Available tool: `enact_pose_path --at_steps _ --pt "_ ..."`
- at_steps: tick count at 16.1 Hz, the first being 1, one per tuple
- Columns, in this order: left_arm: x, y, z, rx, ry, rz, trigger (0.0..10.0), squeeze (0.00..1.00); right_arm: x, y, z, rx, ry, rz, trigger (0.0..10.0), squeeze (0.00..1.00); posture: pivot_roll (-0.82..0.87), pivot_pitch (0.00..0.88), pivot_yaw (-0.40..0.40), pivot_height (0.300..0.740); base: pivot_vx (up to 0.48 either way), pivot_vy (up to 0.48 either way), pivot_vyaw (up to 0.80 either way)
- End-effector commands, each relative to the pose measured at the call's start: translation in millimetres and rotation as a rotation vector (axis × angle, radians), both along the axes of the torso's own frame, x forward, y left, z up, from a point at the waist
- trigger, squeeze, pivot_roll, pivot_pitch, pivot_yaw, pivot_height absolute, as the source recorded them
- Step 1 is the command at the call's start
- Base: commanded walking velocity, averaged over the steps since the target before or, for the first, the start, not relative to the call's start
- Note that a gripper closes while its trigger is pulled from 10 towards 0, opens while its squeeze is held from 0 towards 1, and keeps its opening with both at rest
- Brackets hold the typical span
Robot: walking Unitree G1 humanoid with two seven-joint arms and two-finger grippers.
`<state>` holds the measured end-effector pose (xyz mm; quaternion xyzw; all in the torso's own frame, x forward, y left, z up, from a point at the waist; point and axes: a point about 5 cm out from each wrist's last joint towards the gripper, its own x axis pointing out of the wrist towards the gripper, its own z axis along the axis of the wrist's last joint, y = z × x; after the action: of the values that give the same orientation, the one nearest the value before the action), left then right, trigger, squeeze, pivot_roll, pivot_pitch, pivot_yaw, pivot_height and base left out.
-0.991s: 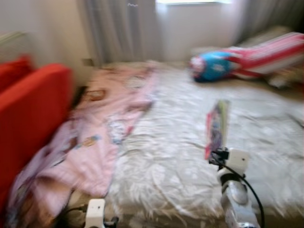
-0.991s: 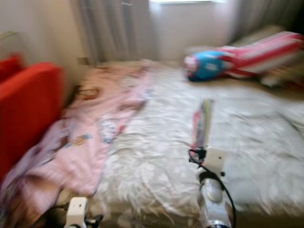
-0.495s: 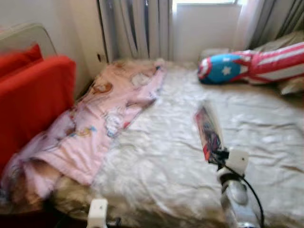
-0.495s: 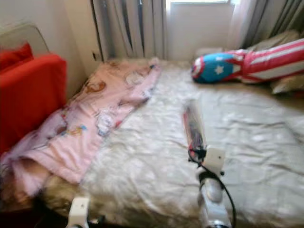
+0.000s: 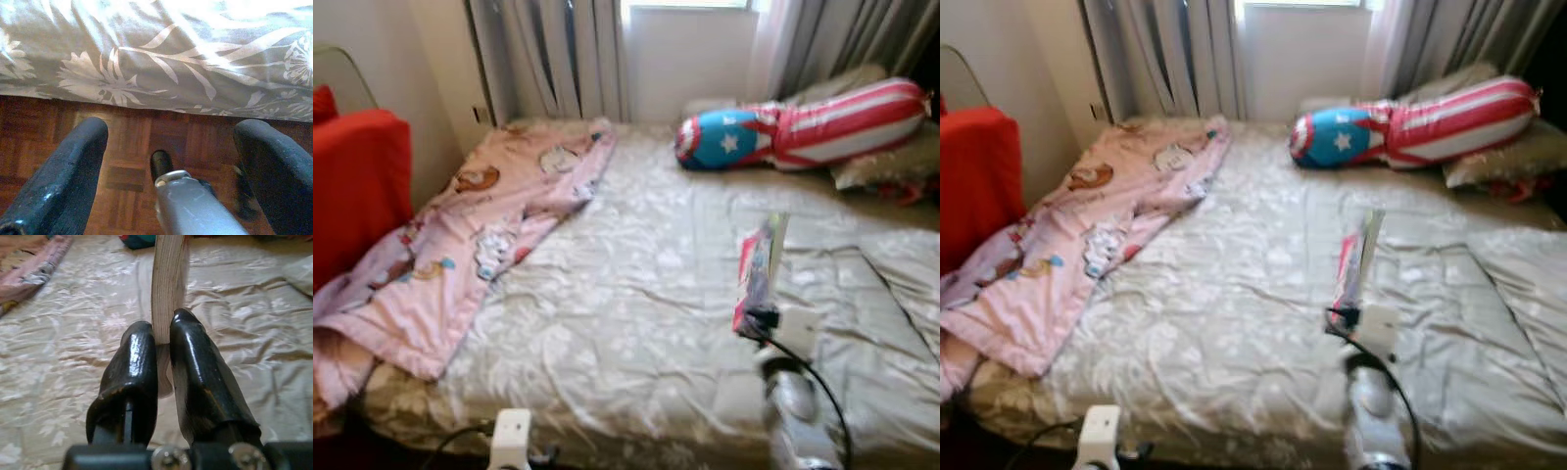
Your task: Clean up the room
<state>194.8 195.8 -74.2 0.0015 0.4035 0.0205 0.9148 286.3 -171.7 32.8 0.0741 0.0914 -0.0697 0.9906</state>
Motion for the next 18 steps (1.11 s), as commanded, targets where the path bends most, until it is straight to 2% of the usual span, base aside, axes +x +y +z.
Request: enact_pose_path --at_steps 1,13,18 --pt "0.0 -3.0 -0.3 -0.003 -0.003 -0.006 10.0 0.00 5.2 -5.3 10.3 -0.016 -0.048 -0.005 10.0 0.00 -0.06 0.000 0.003 0.740 0.000 -0.307 0.00" --pt "-3.0 -3.4 -1.9 -0.009 0.005 -0.008 10.0 0.00 4.8 -2.9 8.6 -0.013 -0.041 0.000 10.0 0.00 -0.05 0.000 0.006 0.740 0.000 -0.309 0.00" --pt "-3.7 -3.7 -2.3 -0.022 0.009 -0.011 10.0 0.00 4.4 -3.6 8.0 -0.012 -0.041 -0.003 10.0 0.00 -0.06 0.000 0.012 0.740 0.000 0.000 0.00"
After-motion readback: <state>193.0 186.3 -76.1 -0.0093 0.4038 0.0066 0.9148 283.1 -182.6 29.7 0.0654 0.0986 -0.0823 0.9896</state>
